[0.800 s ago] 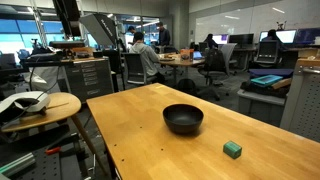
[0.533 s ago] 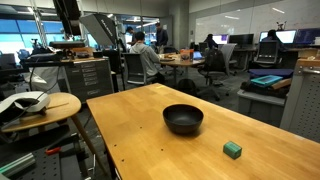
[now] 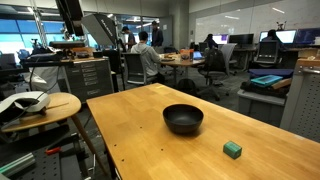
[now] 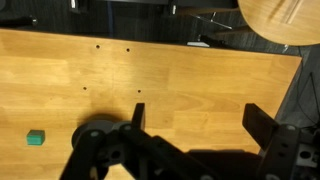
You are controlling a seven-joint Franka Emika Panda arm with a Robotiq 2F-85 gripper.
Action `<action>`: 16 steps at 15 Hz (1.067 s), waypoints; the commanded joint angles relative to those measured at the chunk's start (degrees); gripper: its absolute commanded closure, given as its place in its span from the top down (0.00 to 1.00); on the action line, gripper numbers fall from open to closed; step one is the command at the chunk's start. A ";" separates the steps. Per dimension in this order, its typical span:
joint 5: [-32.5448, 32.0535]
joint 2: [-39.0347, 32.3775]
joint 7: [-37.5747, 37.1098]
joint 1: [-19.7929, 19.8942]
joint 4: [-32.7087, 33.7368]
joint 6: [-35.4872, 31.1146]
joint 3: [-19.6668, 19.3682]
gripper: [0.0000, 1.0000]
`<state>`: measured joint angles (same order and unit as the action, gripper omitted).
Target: Place the block in the bowl
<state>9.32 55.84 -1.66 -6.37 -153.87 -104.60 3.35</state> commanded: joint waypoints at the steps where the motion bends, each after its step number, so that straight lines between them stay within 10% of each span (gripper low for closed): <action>1: -1.43 -1.61 0.55 2.53 0.12 -5.02 -0.52 1.00; 16: -7.39 -28.41 2.60 8.91 7.33 -33.84 -5.72 1.00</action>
<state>4.11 34.75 0.21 1.27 -151.18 -133.88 -2.29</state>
